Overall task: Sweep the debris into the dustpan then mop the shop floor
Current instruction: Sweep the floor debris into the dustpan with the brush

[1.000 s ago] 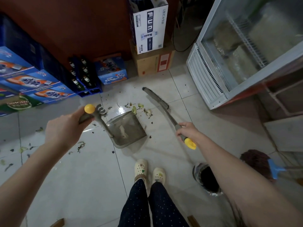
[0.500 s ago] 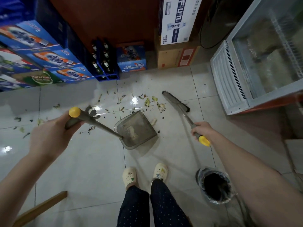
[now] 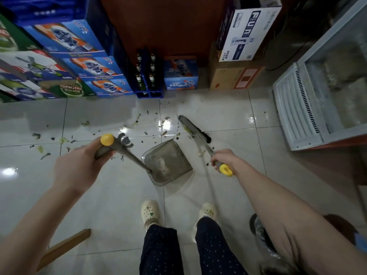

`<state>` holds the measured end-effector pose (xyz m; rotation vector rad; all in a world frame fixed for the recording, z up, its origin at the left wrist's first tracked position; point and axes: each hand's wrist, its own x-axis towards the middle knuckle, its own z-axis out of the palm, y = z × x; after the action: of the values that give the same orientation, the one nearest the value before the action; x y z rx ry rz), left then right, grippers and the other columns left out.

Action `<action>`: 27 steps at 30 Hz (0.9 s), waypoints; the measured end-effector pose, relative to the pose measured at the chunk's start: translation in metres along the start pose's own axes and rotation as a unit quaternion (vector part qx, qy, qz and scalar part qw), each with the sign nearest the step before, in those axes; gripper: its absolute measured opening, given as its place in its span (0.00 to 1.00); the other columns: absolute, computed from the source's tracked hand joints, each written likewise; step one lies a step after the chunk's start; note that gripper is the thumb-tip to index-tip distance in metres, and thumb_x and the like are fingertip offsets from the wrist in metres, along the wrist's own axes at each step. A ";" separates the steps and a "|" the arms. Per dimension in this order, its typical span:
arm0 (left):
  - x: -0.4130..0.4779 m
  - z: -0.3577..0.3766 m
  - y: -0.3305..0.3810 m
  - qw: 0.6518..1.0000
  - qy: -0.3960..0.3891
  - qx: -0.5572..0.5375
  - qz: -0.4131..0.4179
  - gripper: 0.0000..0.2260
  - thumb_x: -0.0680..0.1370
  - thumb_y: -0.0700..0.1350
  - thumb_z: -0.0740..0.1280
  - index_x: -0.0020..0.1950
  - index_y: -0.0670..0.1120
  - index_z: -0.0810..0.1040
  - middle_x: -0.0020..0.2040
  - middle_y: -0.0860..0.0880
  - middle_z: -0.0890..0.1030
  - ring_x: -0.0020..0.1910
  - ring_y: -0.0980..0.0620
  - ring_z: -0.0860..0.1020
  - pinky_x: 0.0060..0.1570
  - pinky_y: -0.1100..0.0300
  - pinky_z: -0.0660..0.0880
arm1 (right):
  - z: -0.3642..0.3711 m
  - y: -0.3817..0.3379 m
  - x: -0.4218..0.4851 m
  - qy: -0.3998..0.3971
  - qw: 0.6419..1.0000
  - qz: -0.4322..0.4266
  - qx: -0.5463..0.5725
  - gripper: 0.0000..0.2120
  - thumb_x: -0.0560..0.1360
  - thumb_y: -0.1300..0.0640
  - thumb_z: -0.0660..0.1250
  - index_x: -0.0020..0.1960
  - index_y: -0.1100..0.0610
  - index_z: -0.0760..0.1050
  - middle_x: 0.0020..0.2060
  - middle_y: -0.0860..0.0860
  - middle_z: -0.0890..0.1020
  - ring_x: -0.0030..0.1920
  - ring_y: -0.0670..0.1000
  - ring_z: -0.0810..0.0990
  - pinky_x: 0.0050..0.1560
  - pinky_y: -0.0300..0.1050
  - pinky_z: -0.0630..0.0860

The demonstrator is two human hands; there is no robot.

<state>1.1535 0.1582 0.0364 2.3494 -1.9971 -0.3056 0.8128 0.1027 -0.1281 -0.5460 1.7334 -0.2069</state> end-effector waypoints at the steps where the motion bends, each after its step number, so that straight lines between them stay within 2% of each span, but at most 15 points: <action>1: 0.002 -0.002 -0.009 1.000 -0.004 -0.002 0.003 0.11 0.75 0.52 0.68 0.54 0.48 0.79 0.31 0.46 0.71 0.30 0.45 0.67 0.30 0.58 0.61 | 0.016 -0.003 -0.002 -0.005 1.000 0.000 -0.003 0.06 0.70 0.74 0.63 0.43 0.66 0.74 0.28 0.59 0.74 0.14 0.49 0.68 0.18 0.33 0.67; 4: 0.010 -0.008 -0.038 1.000 -0.010 -0.001 0.013 0.13 0.75 0.54 0.66 0.57 0.50 0.78 0.32 0.45 0.73 0.31 0.40 0.74 0.31 0.57 0.62 | 0.055 -0.015 -0.009 -0.017 1.000 -0.005 -0.019 0.09 0.68 0.73 0.65 0.47 0.66 0.76 0.28 0.60 0.75 0.18 0.51 0.70 0.20 0.34 0.68; 6: 0.016 -0.012 -0.056 1.000 -0.007 -0.007 0.030 0.13 0.75 0.54 0.66 0.57 0.50 0.78 0.31 0.48 0.70 0.29 0.42 0.71 0.30 0.57 0.63 | 0.072 -0.021 -0.015 -0.017 1.000 -0.007 -0.022 0.09 0.67 0.73 0.66 0.46 0.65 0.77 0.29 0.60 0.75 0.21 0.51 0.70 0.21 0.35 0.68; 9: 0.025 -0.017 -0.078 0.998 -0.003 -0.018 0.053 0.13 0.75 0.55 0.66 0.55 0.50 0.78 0.32 0.45 0.76 0.29 0.42 0.71 0.30 0.58 0.63 | 0.078 -0.029 -0.025 -0.004 1.000 -0.013 -0.016 0.08 0.69 0.73 0.65 0.44 0.63 0.76 0.29 0.60 0.74 0.18 0.50 0.69 0.20 0.34 0.67; 11: 0.030 -0.019 -0.087 0.998 -0.011 -0.022 0.062 0.13 0.75 0.56 0.66 0.55 0.51 0.77 0.36 0.43 0.80 0.33 0.38 0.77 0.31 0.57 0.65 | 0.072 -0.032 -0.032 0.015 1.000 -0.015 0.000 0.07 0.70 0.73 0.64 0.43 0.62 0.75 0.29 0.60 0.73 0.17 0.49 0.68 0.19 0.33 0.66; 14: 0.036 -0.020 -0.094 0.998 -0.015 -0.013 0.066 0.13 0.76 0.57 0.65 0.55 0.52 0.76 0.39 0.41 0.81 0.36 0.36 0.78 0.31 0.57 0.65 | 0.052 -0.037 -0.042 0.042 0.999 -0.017 0.017 0.09 0.70 0.73 0.65 0.43 0.61 0.74 0.29 0.59 0.73 0.16 0.49 0.67 0.18 0.32 0.66; 17: 0.038 -0.019 -0.092 0.997 -0.016 -0.003 0.076 0.13 0.75 0.57 0.65 0.54 0.51 0.76 0.38 0.41 0.81 0.35 0.36 0.78 0.30 0.57 0.65 | 0.029 -0.034 -0.044 0.069 0.997 -0.014 0.020 0.10 0.70 0.75 0.63 0.45 0.62 0.73 0.29 0.59 0.73 0.13 0.48 0.67 0.18 0.32 0.66; 21: 0.038 -0.016 -0.078 0.996 -0.017 0.005 0.087 0.13 0.75 0.57 0.65 0.54 0.50 0.76 0.37 0.41 0.81 0.35 0.36 0.78 0.29 0.58 0.64 | 0.003 -0.015 -0.038 0.089 0.996 0.004 0.020 0.08 0.69 0.74 0.63 0.44 0.63 0.73 0.29 0.59 0.74 0.13 0.49 0.67 0.18 0.33 0.67; 27: 0.039 -0.007 -0.063 0.995 -0.022 0.021 0.096 0.15 0.75 0.59 0.64 0.53 0.50 0.76 0.35 0.42 0.79 0.33 0.37 0.77 0.29 0.59 0.64 | -0.001 0.016 -0.032 0.084 0.996 0.038 0.015 0.07 0.69 0.74 0.64 0.38 0.64 0.72 0.28 0.59 0.74 0.16 0.50 0.69 0.19 0.34 0.67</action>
<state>1.2217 0.1297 0.0289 2.1673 -2.2494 -0.3116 0.8130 0.1315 -0.1067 -0.4494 1.9069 -0.2297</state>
